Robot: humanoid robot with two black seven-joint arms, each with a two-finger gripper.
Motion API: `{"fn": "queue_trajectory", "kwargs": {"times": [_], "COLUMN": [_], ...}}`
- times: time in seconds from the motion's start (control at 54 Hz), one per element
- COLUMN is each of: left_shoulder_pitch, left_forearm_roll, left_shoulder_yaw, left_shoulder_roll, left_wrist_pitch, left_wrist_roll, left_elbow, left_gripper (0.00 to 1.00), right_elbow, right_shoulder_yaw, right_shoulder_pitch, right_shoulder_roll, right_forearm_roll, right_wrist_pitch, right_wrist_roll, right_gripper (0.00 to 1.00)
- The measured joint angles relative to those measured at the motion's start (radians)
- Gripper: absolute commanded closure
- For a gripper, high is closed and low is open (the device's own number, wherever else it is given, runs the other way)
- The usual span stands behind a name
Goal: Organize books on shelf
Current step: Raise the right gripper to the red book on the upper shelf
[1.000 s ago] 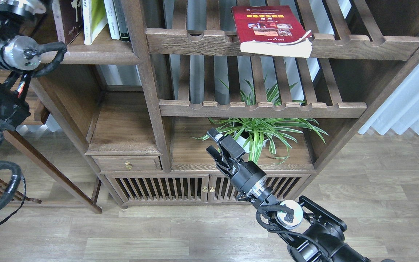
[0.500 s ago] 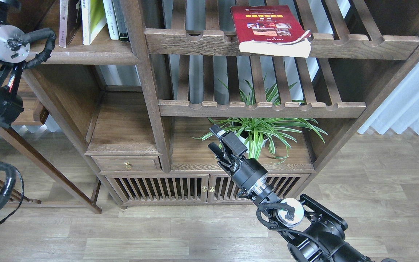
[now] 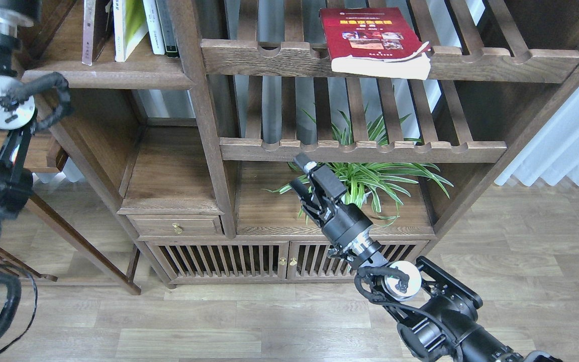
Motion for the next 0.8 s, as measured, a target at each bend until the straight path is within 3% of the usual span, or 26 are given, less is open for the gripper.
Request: {"fn": "queue_trajectory", "kwargs": {"times": [0.148,0.389,0.648,0.796], "left_shoulder_pitch": [0.021,0.112,0.200,0.269], "left_forearm_roll": [-0.025,-0.027,-0.029,-0.029], "left_shoulder_yaw": [-0.008,-0.011,-0.004,0.008], "left_shoulder_roll": [-0.026,-0.050,-0.070,-0.117], "left_wrist_pitch": [-0.051,-0.159,-0.173,-0.173], "left_wrist_roll": [-0.003,0.004,0.013,0.051], "left_elbow": [-0.022,-0.059,-0.060,-0.061], "left_gripper": [0.12,0.08,0.07,0.07], "right_elbow": [0.034,0.090,0.106,0.126], "right_shoulder_yaw": [0.053,0.070,0.081,0.120], "right_shoulder_pitch": [0.000,0.015,0.039,0.052], "right_shoulder_roll": [-0.030,-0.092,-0.110,-0.109], "right_forearm_roll": [0.002,-0.004,-0.005,-0.002], "right_wrist_pitch": [0.000,0.000,0.000,0.000], "right_wrist_roll": [0.000,-0.001,-0.001,0.000], "right_gripper": [0.01,0.01,0.01,0.01]}}
